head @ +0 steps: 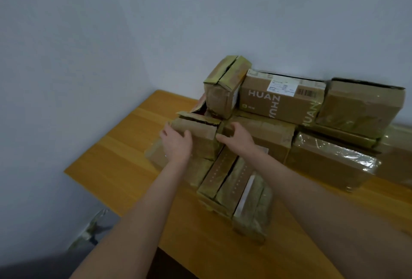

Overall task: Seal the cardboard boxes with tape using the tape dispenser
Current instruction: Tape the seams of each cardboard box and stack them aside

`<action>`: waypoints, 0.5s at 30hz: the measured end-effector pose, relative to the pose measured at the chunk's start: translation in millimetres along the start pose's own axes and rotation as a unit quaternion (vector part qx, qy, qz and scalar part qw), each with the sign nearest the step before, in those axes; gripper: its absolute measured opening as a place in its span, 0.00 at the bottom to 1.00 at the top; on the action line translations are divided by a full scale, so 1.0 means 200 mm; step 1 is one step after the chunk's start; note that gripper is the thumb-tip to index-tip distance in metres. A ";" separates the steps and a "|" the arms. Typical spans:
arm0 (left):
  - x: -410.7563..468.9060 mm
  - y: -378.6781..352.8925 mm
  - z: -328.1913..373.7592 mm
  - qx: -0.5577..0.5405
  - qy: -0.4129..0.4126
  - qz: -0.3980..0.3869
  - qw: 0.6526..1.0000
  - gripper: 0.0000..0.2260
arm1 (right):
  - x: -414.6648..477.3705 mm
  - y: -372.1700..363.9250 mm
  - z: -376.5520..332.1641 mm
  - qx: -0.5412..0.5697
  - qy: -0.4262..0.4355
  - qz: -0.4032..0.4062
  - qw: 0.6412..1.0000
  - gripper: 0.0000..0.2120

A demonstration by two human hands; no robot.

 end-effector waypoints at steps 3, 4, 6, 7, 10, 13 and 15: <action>0.16 -0.02 -0.03 -0.026 0.055 -0.028 0.998 0.33 | 0.05 -0.09 -0.07 0.093 -0.071 -0.033 0.993 0.39; 0.19 -0.03 -0.03 -0.035 0.071 -0.049 0.996 0.34 | 0.06 -0.12 -0.08 0.110 -0.086 -0.040 0.989 0.39; 0.21 -0.05 -0.03 -0.043 0.083 -0.072 0.993 0.32 | 0.06 -0.16 -0.09 0.129 -0.095 -0.034 0.986 0.38; 0.19 -0.05 -0.02 -0.049 0.076 -0.059 0.994 0.30 | 0.05 -0.17 -0.09 0.134 -0.091 -0.024 0.986 0.38; 0.11 0.00 0.04 -0.088 0.017 0.029 0.996 0.22 | 0.04 -0.14 -0.08 0.135 -0.056 0.025 0.989 0.37; -0.02 0.04 0.17 -0.149 -0.055 0.069 0.985 0.18 | 0.01 -0.01 -0.03 0.130 -0.040 0.103 0.985 0.37; -0.15 0.03 0.25 -0.155 -0.094 0.055 0.982 0.17 | -0.04 0.11 0.03 0.151 -0.041 0.144 0.977 0.39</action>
Point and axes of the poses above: each hand's wrist, its own x-axis towards the middle knuckle, its own y-axis out of the back of the hand, z = x × y, the point moved 2 cm from there along x, towards the middle knuckle, and after that the axes turned 10 degrees about z, right-handed, at the moved point
